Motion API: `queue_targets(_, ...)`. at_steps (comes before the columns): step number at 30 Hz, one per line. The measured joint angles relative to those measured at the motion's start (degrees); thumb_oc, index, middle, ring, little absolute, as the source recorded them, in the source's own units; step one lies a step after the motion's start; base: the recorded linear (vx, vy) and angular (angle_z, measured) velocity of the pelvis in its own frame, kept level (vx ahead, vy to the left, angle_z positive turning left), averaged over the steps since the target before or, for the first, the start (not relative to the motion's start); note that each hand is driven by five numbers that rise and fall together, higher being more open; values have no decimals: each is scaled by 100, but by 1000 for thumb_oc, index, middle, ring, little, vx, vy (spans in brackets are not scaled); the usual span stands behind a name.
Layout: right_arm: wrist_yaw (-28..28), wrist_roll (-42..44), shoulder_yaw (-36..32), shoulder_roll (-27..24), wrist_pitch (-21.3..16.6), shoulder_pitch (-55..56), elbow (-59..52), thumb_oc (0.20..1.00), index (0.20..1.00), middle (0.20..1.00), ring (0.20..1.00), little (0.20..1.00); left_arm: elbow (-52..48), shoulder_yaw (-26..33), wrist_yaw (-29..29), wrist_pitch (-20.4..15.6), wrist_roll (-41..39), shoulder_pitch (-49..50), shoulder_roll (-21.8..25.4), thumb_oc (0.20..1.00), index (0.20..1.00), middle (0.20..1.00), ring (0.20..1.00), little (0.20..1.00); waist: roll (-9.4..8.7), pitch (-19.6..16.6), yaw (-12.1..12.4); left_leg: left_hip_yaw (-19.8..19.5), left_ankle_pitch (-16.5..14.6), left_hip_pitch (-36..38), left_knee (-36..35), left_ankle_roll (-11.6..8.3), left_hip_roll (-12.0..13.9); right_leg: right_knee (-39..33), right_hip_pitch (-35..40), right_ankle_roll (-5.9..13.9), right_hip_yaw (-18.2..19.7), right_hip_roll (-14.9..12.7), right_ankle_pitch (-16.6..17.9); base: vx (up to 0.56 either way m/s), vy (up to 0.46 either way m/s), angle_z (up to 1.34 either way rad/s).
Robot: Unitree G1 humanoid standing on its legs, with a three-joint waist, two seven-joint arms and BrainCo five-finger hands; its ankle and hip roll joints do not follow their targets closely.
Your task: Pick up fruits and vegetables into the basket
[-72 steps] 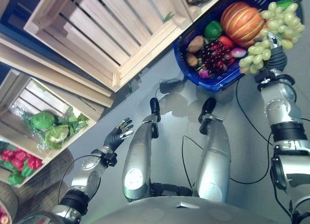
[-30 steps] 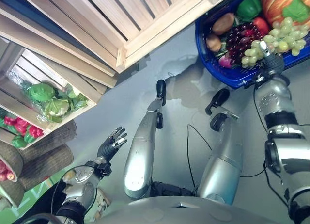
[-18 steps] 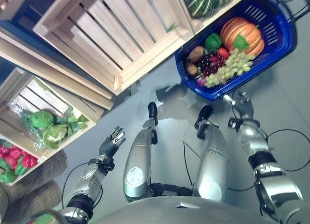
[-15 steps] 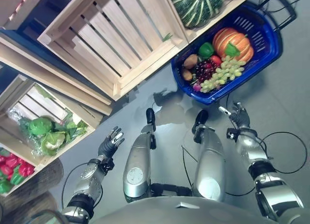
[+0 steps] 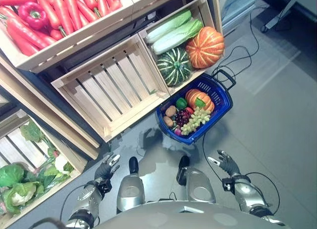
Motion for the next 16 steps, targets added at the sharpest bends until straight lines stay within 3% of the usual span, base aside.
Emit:
queue_targets(9, 226, 141, -4, 204, 366, -1, 694, 1000, 1000, 1000, 1000, 1000, 564, -154, -349, 285, 180, 21, -82, 1000, 1000, 1000, 1000, 1000, 210, -587, -122, 287, -23, 462, -296, 41, -75, -951, 603, 138, 144, 95, 472, -35, 55, -12)
queue_targets(16, 479, 313, -9, 249, 856, 21, 888, 1000, 1000, 1000, 1000, 1000, 746, -220, -435, 503, 212, 12, -177, 1000, 1000, 1000, 1000, 1000, 222, -813, -121, 337, 0, 627, -433, 21, -79, -1338, 831, 148, 149, 169, 643, -23, 36, -5)
